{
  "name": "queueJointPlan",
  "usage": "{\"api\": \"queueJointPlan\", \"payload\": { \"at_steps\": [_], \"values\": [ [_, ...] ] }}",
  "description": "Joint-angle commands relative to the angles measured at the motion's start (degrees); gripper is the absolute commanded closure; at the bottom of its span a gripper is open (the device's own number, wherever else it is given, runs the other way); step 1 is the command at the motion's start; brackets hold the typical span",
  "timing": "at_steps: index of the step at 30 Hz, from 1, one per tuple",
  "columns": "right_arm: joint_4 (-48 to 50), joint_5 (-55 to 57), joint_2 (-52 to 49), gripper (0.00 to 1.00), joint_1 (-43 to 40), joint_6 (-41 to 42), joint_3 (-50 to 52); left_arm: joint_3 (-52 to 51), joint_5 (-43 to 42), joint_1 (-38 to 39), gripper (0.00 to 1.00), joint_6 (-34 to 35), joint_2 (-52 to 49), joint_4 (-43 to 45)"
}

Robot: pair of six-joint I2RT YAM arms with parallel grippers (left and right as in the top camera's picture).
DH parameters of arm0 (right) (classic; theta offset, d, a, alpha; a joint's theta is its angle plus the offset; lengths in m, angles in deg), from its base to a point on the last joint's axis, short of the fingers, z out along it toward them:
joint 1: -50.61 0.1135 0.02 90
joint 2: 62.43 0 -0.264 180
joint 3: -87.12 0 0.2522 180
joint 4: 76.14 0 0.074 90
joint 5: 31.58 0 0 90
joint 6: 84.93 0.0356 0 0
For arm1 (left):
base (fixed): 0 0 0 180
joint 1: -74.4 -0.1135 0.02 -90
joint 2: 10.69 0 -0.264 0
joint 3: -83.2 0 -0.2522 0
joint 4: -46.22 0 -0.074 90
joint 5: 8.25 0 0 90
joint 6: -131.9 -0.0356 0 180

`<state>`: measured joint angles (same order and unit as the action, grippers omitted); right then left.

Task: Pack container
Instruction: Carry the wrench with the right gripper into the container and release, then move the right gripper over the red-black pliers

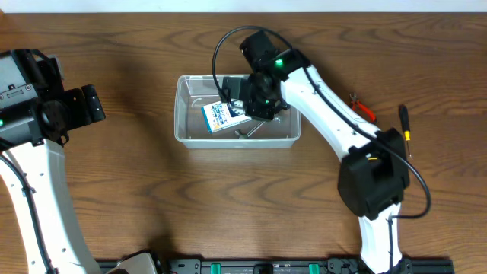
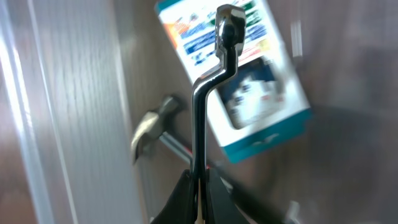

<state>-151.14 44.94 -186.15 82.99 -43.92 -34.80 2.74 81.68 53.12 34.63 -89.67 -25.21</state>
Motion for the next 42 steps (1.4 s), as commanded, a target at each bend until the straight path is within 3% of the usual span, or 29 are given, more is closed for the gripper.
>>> {"api": "queueJointPlan", "payload": {
  "at_steps": [1,8,13,15,23,24,25,26,30,35,42],
  "values": [
    [-1.6,-2.0,-2.4,0.99,0.1,-2.3,0.0,-0.6,-0.7,-0.2,0.02,0.7,-0.1,-0.2],
    [-4.2,-1.7,-6.3,0.98,-0.2,-2.3,0.0,-0.6,-0.8,-0.2,0.02,0.7,-0.1,-0.2],
    [-4.2,-1.7,-6.5,0.67,-0.2,-2.3,0.0,-0.6,-0.8,-0.2,0.02,0.7,-0.1,-0.2],
    [-4.2,-1.7,-6.4,0.40,-0.2,-2.3,0.0,-0.6,-0.7,-0.2,0.02,0.7,-0.1,-0.2],
    [-4.2,2.3,0.2,0.32,-0.5,3.8,-4.2,-0.6,-0.8,-0.2,0.02,0.7,-0.1,-0.2],
    [-4.2,5.5,2.2,0.26,-0.9,5.9,-5.9,-0.6,-0.8,-0.2,0.02,0.7,-0.1,-0.2],
    [-4.1,8.8,4.0,0.09,-1.4,8.2,-7.4,-0.6,-0.8,-0.2,0.02,0.7,-0.1,-0.2],
    [-3.9,11.9,5.5,0.01,-2.0,10.5,-8.7,-0.6,-0.8,-0.2,0.02,0.7,-0.1,-0.2],
    [-4.6,20.7,12.5,0.01,-8.0,22.3,-12.9,-0.6,-0.8,-0.2,0.02,0.7,-0.1,-0.2],
    [-11.0,19.3,17.8,0.01,-20.2,40.4,-13.0,-0.6,-0.8,-0.2,0.02,0.7,-0.1,-0.2],
    [-17.9,15.6,16.0,0.01,-31.3,49.4,-6.8,-0.6,-0.8,-0.2,0.02,0.7,-0.1,-0.2]
  ]
}}
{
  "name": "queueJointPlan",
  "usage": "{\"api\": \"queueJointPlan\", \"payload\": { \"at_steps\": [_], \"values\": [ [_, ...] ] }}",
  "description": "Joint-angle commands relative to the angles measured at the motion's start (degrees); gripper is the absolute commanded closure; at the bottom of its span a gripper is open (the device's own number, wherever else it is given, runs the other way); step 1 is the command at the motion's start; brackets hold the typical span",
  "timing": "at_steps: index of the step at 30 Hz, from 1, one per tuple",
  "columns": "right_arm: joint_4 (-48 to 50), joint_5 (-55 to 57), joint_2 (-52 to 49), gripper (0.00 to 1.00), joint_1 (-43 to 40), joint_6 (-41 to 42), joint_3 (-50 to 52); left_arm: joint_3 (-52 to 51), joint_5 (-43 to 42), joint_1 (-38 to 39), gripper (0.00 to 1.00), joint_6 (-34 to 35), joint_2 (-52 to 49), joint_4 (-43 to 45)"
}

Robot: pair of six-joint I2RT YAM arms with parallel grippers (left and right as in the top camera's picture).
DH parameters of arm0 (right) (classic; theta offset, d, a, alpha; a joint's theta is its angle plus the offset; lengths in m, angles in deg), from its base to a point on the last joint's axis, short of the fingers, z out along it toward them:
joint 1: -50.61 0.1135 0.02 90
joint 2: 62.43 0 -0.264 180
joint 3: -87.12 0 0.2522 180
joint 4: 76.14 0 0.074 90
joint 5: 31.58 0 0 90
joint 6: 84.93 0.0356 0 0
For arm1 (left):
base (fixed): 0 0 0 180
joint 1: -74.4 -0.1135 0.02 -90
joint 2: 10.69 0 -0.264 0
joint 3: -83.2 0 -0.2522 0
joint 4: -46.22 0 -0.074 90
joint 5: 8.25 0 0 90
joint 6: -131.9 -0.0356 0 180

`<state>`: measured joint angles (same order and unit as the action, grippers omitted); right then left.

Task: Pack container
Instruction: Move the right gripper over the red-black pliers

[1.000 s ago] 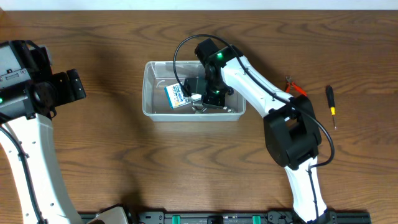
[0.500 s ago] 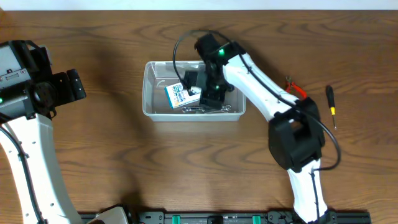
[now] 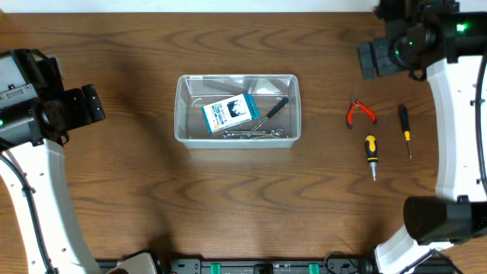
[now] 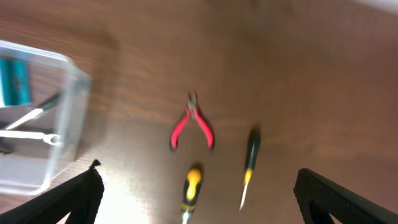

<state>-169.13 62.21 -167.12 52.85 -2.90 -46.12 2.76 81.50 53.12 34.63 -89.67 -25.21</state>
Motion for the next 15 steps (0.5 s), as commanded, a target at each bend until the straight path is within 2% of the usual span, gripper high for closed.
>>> {"api": "queueJointPlan", "payload": {
  "at_steps": [1,8,15],
  "values": [
    [1.0,-1.7,-3.3,0.01,-1.5,8.9,6.4,-0.6,-0.6,-0.2,0.02,0.7,-0.1,-0.2],
    [15.6,-2.2,-5.0,0.01,-1.7,11.4,23.8,-0.6,-0.6,-0.2,0.02,0.7,-0.1,-0.2],
    [24.4,-2.3,-7.3,0.01,-1.7,12.1,32.2,-0.6,-0.6,-0.2,0.02,0.7,-0.1,-0.6]
  ]
}}
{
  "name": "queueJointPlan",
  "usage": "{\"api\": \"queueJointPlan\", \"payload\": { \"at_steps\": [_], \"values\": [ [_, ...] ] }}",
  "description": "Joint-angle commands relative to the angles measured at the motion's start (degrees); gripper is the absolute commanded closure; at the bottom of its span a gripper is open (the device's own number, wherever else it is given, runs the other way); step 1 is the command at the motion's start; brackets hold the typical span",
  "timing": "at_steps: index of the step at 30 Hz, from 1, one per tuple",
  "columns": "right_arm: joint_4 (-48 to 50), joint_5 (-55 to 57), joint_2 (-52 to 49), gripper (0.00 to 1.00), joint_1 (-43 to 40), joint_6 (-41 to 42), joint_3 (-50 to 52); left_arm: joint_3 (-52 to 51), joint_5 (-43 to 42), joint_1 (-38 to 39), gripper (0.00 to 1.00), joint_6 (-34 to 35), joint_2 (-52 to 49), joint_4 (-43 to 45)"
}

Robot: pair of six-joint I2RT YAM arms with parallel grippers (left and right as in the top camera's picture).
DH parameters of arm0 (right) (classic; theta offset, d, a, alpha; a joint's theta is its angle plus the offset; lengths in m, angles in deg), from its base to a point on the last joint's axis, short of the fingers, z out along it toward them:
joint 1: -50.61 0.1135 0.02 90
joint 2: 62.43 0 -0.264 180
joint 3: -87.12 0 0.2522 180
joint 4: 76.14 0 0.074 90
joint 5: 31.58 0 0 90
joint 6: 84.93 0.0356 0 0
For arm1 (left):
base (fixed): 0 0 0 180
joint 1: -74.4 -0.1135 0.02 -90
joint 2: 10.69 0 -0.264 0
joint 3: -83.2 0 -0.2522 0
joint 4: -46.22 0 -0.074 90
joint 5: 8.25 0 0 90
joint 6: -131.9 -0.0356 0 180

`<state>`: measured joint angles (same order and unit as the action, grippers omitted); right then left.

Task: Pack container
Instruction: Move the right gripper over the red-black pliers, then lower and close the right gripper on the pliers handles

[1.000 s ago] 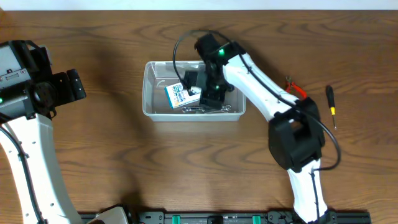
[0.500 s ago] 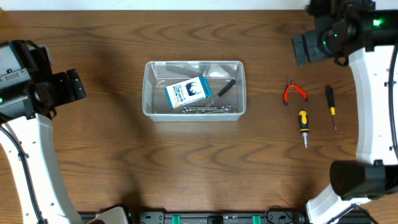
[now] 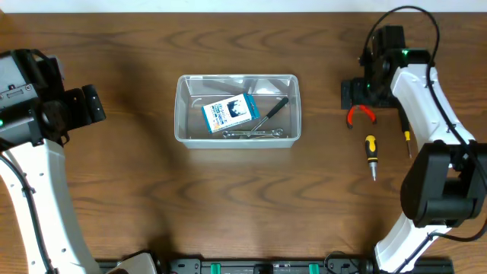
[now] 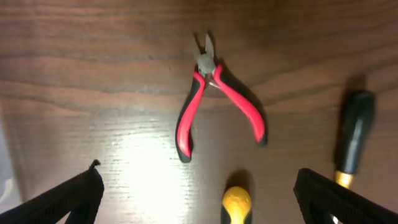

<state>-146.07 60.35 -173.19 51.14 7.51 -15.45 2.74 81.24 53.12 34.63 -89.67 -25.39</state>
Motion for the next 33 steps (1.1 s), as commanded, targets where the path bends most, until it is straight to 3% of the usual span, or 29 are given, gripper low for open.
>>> {"api": "queueJointPlan", "payload": {
  "at_steps": [1,24,33],
  "values": [
    [1.9,-0.5,-2.0,0.01,0.0,2.1,1.7,-0.6,-0.3,-0.2,0.02,0.7,-0.1,-0.6],
    [5.4,-0.9,-11.2,0.01,0.7,4.0,1.9,-0.6,-0.3,-0.2,0.02,0.7,-0.1,-1.3],
    [7.0,-0.9,-11.3,0.09,0.7,4.2,1.9,-0.6,-0.3,-0.2,0.02,0.7,-0.1,-1.3]
  ]
}}
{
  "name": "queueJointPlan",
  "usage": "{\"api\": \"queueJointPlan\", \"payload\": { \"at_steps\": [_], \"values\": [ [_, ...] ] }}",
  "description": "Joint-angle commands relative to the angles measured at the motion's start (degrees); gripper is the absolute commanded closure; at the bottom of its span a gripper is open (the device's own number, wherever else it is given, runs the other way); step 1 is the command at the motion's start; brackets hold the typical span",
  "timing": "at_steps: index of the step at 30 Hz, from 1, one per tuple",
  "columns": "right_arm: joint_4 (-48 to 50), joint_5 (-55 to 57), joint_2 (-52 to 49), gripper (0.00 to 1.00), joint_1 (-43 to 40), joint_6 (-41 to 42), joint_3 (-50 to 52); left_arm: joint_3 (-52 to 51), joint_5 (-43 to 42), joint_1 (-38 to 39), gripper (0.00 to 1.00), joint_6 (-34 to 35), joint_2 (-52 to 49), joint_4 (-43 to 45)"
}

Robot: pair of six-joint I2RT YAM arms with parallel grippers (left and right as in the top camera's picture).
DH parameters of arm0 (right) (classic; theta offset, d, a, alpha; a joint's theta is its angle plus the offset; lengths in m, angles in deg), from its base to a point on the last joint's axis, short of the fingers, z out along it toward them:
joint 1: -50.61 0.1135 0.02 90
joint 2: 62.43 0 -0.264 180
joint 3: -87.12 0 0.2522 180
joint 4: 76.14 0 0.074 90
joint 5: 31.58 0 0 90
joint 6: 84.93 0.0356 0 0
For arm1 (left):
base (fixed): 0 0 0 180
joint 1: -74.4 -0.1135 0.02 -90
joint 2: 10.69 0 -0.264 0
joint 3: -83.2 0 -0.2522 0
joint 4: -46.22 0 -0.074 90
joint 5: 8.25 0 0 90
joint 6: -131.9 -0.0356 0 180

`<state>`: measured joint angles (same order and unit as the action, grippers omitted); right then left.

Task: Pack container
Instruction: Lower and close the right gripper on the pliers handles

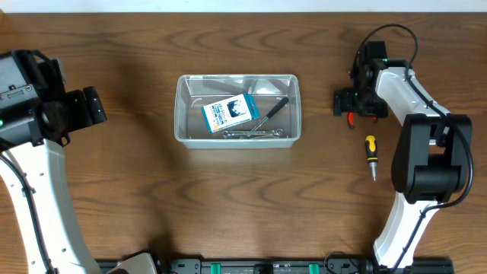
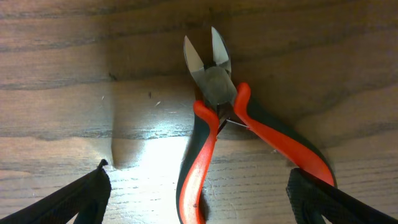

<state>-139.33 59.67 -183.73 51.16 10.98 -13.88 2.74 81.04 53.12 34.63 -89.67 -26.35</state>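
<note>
A clear plastic container (image 1: 181, 114) at the table's middle holds a blue-and-white box (image 1: 230, 112), a black-handled tool (image 1: 274, 106) and a metal wrench (image 1: 251, 134). Red-handled pliers (image 2: 214, 124) lie flat on the wood to its right. My right gripper (image 2: 198, 205) stands open low over them, one fingertip (image 2: 81, 199) on each outer side of the spread handles. From overhead, that gripper (image 1: 351, 103) covers most of the pliers. At the far left my left gripper (image 1: 90, 106) is open and holds nothing.
A yellow-handled screwdriver (image 1: 370, 152) lies just below the pliers, tip toward the front edge. The right arm (image 1: 403, 91) arches over the table's right side and hides whatever lies beneath it.
My right gripper has come down closer to the red pliers and now straddles their handles, still open. The pliers and the container's contents have not moved.
First my right gripper was shut on the wrench inside the container. Then it was open and high over the table's right side, with the wrench lying in the container. After that it hovered above the pliers, and now it sits low around them.
</note>
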Motion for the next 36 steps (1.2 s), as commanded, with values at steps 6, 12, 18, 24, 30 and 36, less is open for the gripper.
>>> {"api": "queueJointPlan", "payload": {
  "at_steps": [6,12,18,24,30,36],
  "values": [
    [0.2,-0.3,-3.0,0.06,0.7,0.8,0.4,-0.6,-0.1,-0.2,0.02,0.7,-0.1,-0.3],
    [0.0,-0.7,-5.8,0.05,0.7,0.7,0.4,-0.6,-0.1,-0.2,0.02,0.7,-0.1,-0.3],
    [0.0,-0.7,-5.9,0.08,0.7,0.7,0.4,-0.6,-0.1,-0.2,0.02,0.7,-0.1,-0.3],
    [0.1,-1.6,-5.9,0.39,0.7,0.7,0.4,-0.6,-0.1,-0.2,0.02,0.7,-0.1,-0.3],
    [0.2,-1.6,-5.9,0.60,0.7,0.7,0.4,-0.6,-0.1,-0.2,0.02,0.7,-0.1,-0.3],
    [0.2,-1.6,-5.9,0.83,0.7,0.7,0.4,-0.6,-0.1,-0.2,0.02,0.7,-0.1,-0.3]
  ]
}}
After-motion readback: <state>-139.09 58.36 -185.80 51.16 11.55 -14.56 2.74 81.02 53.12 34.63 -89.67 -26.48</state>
